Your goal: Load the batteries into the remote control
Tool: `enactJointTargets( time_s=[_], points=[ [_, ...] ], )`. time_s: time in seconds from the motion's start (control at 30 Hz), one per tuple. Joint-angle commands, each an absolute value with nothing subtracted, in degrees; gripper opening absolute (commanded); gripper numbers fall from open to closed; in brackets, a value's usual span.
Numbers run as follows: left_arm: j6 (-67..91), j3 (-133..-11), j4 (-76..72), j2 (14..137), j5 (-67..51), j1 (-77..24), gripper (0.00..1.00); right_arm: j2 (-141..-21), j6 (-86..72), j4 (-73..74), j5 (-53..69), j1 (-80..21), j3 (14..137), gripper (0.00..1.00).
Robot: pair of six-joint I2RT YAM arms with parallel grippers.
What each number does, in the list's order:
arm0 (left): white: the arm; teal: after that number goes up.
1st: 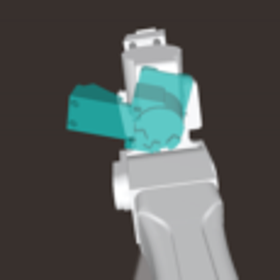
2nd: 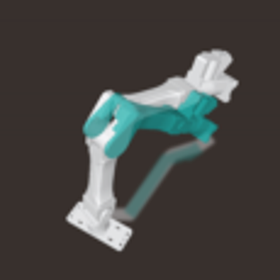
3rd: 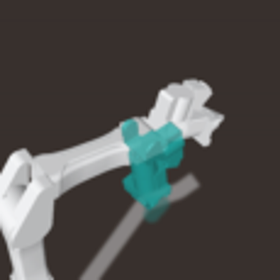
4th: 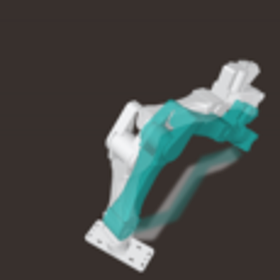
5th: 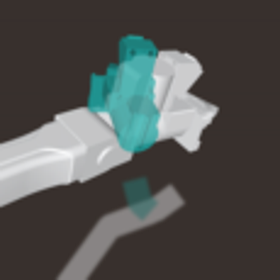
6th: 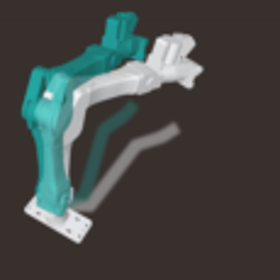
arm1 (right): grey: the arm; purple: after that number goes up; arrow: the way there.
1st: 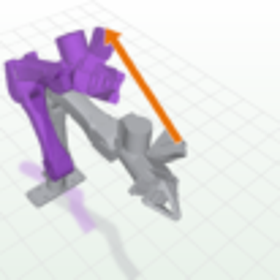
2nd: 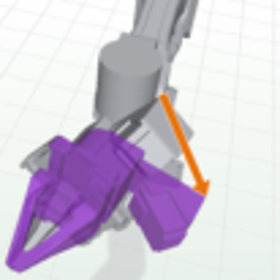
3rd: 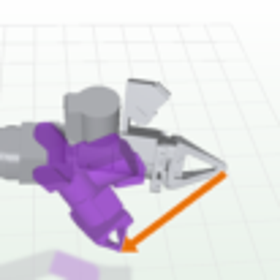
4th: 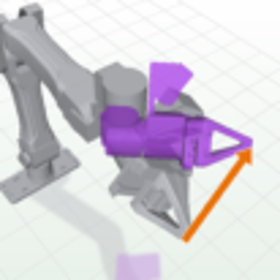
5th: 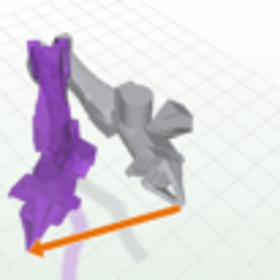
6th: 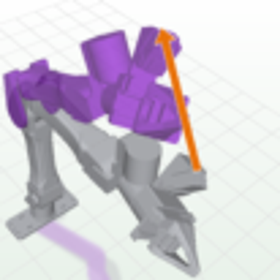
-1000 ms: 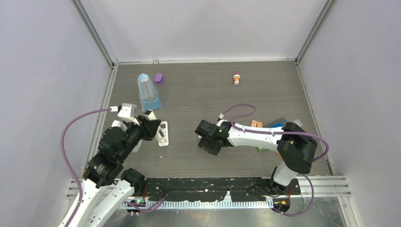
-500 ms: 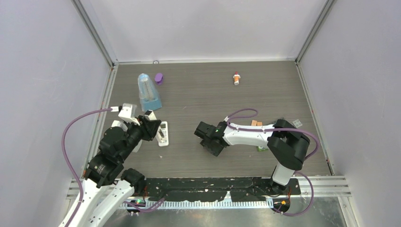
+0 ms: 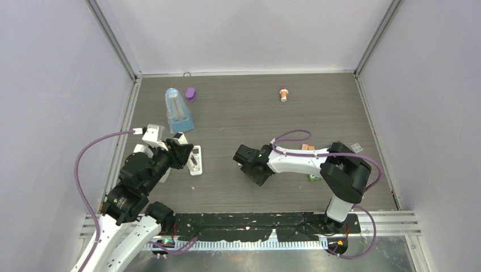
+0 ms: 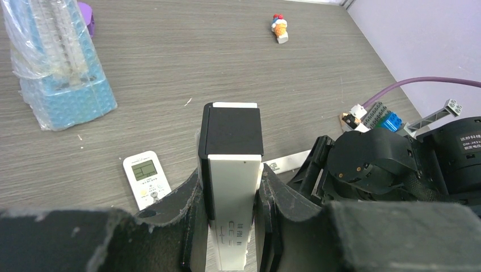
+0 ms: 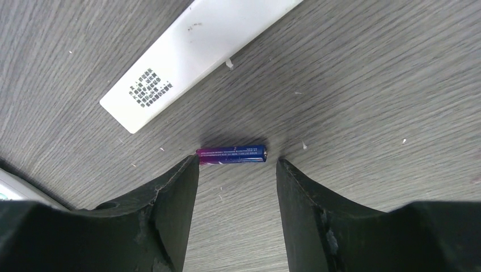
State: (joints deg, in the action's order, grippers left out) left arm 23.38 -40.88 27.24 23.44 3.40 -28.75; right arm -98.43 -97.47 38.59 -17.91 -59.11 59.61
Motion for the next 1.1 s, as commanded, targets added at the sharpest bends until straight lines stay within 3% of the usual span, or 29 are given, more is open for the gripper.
enactJointTargets(
  time_s=[0.0,0.43,0.6,0.8,0.97,1.07],
  points=[
    [23.1,-40.8,23.7,23.0,3.3,-28.5,0.00,-100.1,-99.4,41.7,-21.8,-58.8,61.5,0.59],
    [22.9,-40.8,23.9,22.9,3.8,-28.5,0.00,-103.6,-101.0,44.5,-20.6,-56.4,63.9,0.61],
    [22.7,-40.7,23.8,23.0,4.1,-28.5,0.00,-105.2,-99.9,46.9,-20.2,-56.2,65.9,0.48],
    [22.7,-40.6,23.8,23.0,4.2,-28.5,0.00,-105.4,-96.7,48.2,-22.2,-56.2,67.8,0.43],
    [22.7,-40.7,23.9,23.0,4.4,-28.5,0.00,-105.6,-89.2,47.4,-27.2,-56.2,70.0,0.25],
    [22.6,-40.8,24.0,23.0,4.3,-28.5,0.00,-105.8,-86.3,47.2,-28.7,-56.2,70.1,0.23]
  ],
)
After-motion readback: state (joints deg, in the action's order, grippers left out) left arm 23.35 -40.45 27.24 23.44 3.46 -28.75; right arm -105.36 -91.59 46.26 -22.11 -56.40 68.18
